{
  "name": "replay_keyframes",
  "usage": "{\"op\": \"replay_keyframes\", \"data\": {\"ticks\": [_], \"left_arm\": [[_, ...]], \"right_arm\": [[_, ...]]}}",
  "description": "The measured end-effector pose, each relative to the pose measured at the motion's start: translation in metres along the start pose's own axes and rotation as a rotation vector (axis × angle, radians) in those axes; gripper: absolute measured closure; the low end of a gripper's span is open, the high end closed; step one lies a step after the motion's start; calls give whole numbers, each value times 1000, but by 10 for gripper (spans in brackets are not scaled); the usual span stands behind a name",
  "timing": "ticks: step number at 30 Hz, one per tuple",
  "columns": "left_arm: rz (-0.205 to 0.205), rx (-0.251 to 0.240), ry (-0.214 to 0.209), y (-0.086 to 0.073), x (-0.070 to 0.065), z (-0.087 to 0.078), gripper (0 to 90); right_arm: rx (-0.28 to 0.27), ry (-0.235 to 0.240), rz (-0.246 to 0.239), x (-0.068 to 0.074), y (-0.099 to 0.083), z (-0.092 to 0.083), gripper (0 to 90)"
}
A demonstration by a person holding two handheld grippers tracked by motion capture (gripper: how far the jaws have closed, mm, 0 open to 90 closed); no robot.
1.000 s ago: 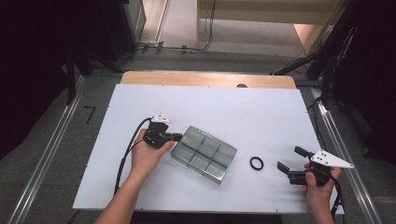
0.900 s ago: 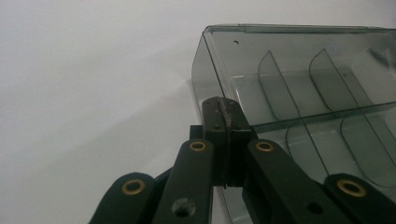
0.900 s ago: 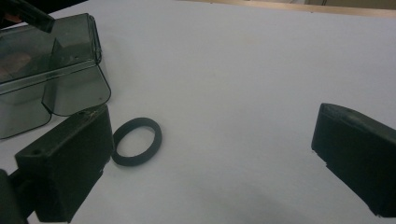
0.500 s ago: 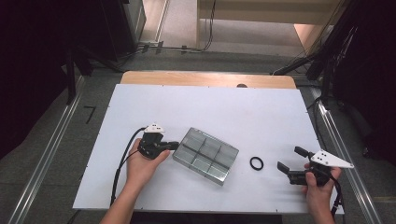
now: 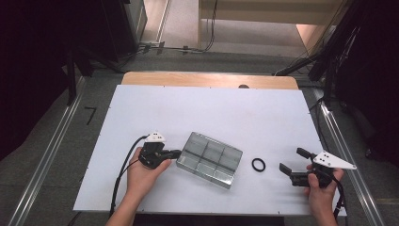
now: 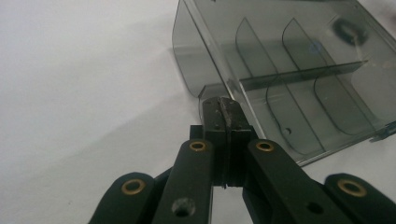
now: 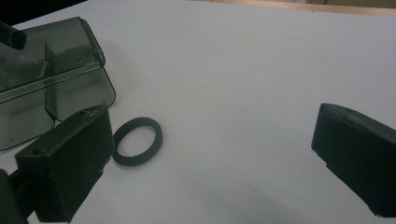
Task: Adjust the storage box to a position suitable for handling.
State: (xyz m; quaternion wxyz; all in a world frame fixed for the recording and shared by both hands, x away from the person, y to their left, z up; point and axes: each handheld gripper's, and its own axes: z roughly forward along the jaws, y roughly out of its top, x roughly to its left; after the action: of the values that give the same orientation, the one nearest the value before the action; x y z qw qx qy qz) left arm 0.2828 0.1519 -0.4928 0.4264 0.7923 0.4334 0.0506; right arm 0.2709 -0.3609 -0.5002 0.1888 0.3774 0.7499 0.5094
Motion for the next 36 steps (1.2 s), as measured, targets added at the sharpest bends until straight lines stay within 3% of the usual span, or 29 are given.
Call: {"op": "replay_keyframes", "data": {"ticks": [4, 10, 23, 27, 32, 36], "left_arm": [[6, 8, 19, -4, -1, 5, 900], [-2, -1, 10, -9, -3, 2, 900], [34, 13, -9, -21, -27, 2, 900], [53, 20, -27, -24, -36, 3, 900], [63, 21, -45, -29, -47, 5, 900], [72, 24, -64, -32, -54, 5, 900]], "right_arm": [[-4, 1, 1, 0, 0, 0, 0], [-1, 1, 1, 0, 0, 0, 0], [31, 16, -29, 4, 2, 2, 0], [37, 81, -29, 11, 4, 3, 0], [48, 113, -35, 21, 9, 6, 13], [67, 142, -38, 34, 15, 8, 101]]}}
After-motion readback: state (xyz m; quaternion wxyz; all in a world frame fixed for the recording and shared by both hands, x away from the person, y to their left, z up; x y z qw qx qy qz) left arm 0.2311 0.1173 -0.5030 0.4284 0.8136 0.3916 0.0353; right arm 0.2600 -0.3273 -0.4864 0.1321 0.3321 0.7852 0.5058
